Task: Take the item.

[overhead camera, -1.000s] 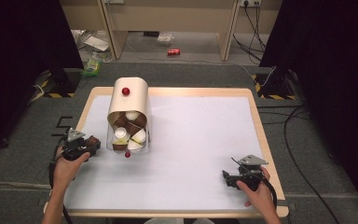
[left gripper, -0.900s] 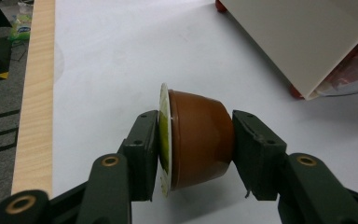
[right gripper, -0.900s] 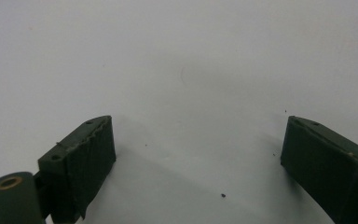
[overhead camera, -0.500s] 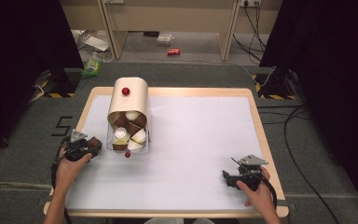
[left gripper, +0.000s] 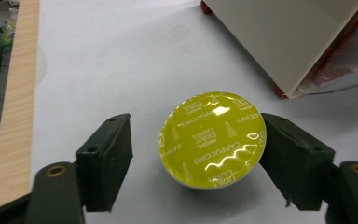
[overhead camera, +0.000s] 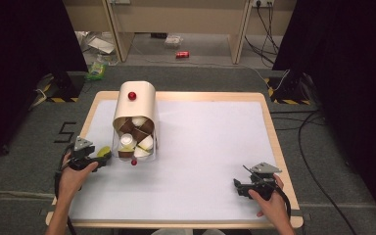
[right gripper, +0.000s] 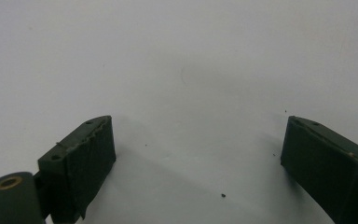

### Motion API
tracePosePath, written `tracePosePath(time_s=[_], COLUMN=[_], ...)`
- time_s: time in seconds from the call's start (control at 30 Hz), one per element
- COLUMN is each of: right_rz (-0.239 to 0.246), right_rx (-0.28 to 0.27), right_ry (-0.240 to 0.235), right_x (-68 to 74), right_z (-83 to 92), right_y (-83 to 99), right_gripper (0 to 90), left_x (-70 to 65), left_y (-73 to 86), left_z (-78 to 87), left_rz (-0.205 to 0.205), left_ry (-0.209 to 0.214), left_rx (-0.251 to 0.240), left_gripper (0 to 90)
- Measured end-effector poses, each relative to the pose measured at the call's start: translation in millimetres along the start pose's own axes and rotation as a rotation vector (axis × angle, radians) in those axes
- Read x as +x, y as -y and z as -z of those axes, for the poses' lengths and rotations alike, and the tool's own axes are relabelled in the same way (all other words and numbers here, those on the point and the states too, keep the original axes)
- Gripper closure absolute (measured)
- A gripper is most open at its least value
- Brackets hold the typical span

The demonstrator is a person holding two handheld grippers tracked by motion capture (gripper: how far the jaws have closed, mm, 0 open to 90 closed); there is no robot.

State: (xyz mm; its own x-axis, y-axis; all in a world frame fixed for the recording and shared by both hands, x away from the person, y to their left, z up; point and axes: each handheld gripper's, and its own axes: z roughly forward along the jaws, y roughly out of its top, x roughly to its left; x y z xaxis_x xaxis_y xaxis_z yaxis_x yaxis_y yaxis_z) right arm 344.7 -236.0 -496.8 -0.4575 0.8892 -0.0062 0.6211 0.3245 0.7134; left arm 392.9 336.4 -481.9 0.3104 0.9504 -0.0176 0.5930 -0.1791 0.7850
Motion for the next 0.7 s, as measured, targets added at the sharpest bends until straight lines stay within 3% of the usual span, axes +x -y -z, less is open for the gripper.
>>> tracePosePath(time_s=[0.13,0.33,0.7], right_rz=[-0.002,-0.004,-0.003], right_rx=[0.001,0.002,0.002], right_ry=[-0.001,-0.002,-0.002], right_x=[0.1,0.3,0.2], right_z=[0.0,0.0,-0.1], right_y=[0.0,0.1,0.0], right_gripper=[10.4,10.3,10.2], left_x=[-3.9,-6.9,-15.4], left_y=[-0.9,-0.8,8.5], left_z=[0.6,4.2,12.6], left_rz=[0.004,0.026,0.040], left_ry=[0.024,0.026,0.016], left_rx=[0.006,0.009,-0.011], left_gripper=[23.0,16.4,16.2])
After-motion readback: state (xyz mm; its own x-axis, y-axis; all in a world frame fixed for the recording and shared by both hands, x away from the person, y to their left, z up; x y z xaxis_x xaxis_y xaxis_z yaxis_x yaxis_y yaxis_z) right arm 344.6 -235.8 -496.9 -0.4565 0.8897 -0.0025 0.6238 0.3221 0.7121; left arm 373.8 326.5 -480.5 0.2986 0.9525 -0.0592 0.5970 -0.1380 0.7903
